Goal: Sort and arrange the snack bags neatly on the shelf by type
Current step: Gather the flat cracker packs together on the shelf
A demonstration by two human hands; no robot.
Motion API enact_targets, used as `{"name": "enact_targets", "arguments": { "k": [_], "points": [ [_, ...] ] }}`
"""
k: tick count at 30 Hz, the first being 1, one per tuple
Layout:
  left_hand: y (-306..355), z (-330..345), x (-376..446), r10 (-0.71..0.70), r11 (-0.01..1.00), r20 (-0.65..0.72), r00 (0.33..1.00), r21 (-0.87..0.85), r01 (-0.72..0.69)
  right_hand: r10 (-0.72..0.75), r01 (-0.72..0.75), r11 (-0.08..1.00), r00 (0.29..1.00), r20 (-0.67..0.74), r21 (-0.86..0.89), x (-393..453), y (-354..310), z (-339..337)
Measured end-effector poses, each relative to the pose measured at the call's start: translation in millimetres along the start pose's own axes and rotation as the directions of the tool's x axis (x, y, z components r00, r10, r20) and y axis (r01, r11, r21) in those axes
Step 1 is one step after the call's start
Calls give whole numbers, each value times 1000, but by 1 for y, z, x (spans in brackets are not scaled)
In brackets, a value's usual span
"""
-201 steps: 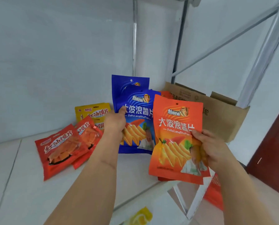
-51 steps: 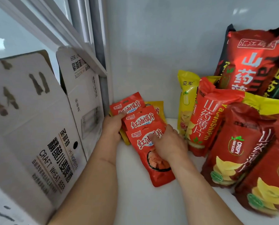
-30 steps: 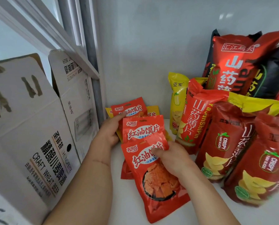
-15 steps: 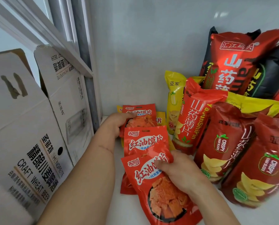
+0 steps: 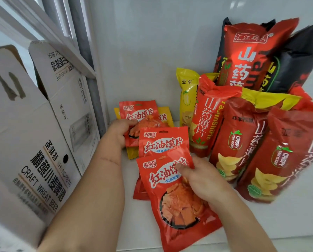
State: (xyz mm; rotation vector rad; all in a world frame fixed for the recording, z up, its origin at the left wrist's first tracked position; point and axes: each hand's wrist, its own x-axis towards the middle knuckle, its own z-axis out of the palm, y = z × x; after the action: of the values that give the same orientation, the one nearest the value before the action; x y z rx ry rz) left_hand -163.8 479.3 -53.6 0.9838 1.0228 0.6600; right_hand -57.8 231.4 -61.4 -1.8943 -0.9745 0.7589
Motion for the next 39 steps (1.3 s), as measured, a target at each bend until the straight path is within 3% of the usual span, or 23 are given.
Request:
{"name": "enact_targets", "arguments": {
  "k": [11, 21, 32, 39],
  "points": [
    [-35, -10, -102, 78, 997, -39, 996, 18, -78, 8, -9, 996, 1000, 9, 92, -84, 35, -27],
    [-86, 4, -212, 107, 994, -8, 994, -35, -108, 88, -96, 952, 995, 41, 292, -190, 85, -67],
    [-158, 59, -271, 49, 999, 193, 980, -30, -44, 245, -145, 871, 956, -161, 469, -307, 128, -106],
    [-188, 143, -304, 49, 999, 283, 958, -13, -48, 338, -184, 846, 911, -237, 500, -364, 161, -155]
  ]
}}
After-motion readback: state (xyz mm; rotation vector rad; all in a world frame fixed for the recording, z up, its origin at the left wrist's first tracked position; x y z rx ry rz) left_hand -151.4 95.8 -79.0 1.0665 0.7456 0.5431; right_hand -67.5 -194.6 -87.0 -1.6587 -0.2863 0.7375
